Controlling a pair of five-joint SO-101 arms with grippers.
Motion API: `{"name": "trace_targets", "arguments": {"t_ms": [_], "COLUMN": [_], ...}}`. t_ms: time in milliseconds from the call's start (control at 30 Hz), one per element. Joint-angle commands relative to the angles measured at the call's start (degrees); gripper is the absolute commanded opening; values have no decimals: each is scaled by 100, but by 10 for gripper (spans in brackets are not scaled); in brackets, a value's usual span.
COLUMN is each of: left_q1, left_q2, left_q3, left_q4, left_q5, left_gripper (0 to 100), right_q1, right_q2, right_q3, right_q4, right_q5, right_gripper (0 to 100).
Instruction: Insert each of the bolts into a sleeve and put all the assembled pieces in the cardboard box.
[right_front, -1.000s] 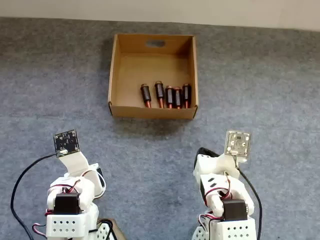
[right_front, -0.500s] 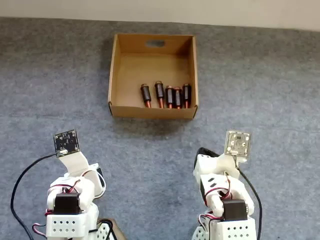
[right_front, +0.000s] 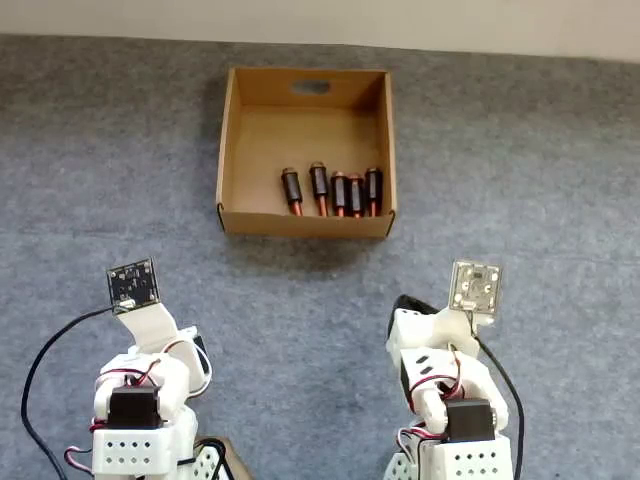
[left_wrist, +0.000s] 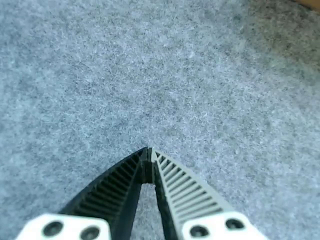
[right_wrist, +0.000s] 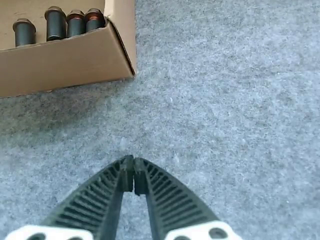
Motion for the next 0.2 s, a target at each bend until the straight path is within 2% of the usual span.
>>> {"name": "trace_targets", "arguments": {"t_ms": [0,167], "left_q1": [92,92], "left_q2": [-31,-31], "left_q3": [110,110], "left_q4": [26,26], "left_q5": [35,35], "left_gripper": [8,8], "right_q1": [57,57], "right_q2": [-4,-4], "right_q3": [743,743], "right_q4": [13,13], "right_q5": [53,53], "right_gripper": [9,9]}}
